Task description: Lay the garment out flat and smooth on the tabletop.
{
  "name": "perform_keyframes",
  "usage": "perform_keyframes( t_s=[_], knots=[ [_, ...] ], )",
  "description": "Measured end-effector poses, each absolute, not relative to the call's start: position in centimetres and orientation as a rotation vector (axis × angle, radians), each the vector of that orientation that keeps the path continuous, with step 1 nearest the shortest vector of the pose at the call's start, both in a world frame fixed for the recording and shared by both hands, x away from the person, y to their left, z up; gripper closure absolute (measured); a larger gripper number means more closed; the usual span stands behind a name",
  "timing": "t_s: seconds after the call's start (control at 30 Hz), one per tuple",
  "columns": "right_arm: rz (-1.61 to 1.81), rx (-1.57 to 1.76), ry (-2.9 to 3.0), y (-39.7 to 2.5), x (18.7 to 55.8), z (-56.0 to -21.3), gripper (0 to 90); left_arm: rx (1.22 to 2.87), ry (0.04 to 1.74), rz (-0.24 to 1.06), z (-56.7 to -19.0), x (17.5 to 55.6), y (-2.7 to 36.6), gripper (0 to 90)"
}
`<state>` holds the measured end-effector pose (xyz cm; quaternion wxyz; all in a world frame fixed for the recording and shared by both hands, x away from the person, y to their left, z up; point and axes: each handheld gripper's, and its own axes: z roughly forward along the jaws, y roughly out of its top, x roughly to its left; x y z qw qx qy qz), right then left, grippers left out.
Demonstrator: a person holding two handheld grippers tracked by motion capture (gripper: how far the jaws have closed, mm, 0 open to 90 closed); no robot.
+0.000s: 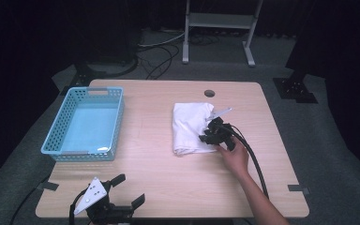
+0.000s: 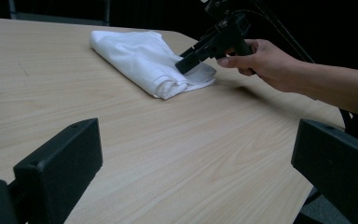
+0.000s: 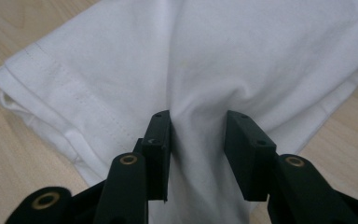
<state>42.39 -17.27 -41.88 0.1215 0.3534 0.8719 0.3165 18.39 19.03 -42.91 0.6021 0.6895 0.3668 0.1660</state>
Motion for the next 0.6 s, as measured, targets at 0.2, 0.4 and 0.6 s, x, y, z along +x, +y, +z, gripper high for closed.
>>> perform_keyframes(
  t_s=[0.2,0.4,0.6],
  knots=[
    [0.891,1.007,2.554,-17.2,41.9,-41.9,66.8,1.598,0.845,0.387,-42.9,18.4,19.0,1.0],
    [0.882,1.002,2.569,-17.7,41.1,-41.9,67.6,1.601,0.842,0.388,-42.9,18.3,18.8,1.0],
    [0.882,0.986,2.582,-18.4,39.3,-41.9,67.3,1.602,0.838,0.387,-42.8,18.2,18.7,1.0]
  ],
)
